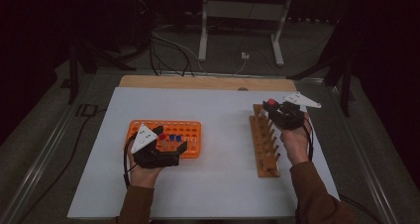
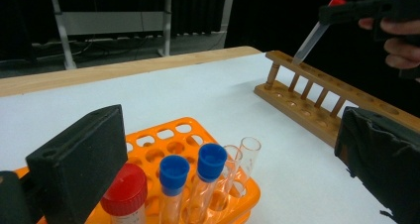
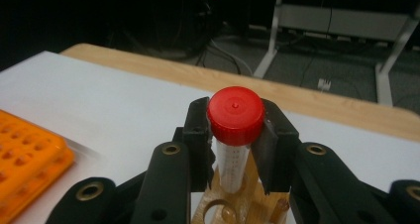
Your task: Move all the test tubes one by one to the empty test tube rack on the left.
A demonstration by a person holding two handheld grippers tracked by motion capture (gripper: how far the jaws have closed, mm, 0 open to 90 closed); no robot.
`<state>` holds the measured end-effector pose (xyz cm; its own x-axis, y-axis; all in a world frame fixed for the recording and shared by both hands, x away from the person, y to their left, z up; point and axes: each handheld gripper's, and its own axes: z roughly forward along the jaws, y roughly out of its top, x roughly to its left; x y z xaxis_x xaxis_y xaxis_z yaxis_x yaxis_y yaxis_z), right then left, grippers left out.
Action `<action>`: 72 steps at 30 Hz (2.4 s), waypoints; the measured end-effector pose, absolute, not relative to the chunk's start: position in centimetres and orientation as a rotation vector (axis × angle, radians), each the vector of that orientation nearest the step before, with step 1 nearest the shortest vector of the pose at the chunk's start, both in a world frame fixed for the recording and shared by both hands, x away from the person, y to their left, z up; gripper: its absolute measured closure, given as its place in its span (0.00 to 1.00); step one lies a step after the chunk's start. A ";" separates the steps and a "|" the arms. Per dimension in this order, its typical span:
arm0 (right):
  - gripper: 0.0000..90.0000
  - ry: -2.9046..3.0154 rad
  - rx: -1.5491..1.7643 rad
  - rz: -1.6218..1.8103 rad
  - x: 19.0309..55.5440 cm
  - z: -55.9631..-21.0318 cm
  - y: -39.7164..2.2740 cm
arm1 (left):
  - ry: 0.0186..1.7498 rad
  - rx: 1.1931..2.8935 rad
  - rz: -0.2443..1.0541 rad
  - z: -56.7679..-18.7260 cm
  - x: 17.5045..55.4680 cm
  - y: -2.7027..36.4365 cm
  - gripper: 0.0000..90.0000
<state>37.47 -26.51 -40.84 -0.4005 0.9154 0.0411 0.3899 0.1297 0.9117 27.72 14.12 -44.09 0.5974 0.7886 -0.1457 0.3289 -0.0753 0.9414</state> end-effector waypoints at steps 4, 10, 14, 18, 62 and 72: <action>0.78 1.845 1.222 1.280 36.6 -39.6 -26.6 | 0.928 1.668 0.494 -44.0 27.7 13.8 0.01; 0.78 1.879 1.157 1.320 35.0 -38.8 -25.7 | 0.906 1.678 0.496 -43.9 27.5 13.2 0.01; 0.78 1.934 1.108 1.347 33.8 -38.9 -24.5 | 0.888 1.689 0.498 -43.9 27.4 12.6 0.01; 0.78 1.990 1.069 1.368 32.7 -39.4 -23.3 | 0.877 1.702 0.502 -44.1 27.3 11.9 0.01; 0.77 2.343 0.889 1.534 27.0 -42.3 -14.8 | 0.656 1.913 0.463 -46.2 25.2 4.4 0.81; 0.41 2.320 0.897 1.641 27.3 -42.0 -15.5 | 0.686 1.908 0.453 -46.1 25.6 5.4 0.83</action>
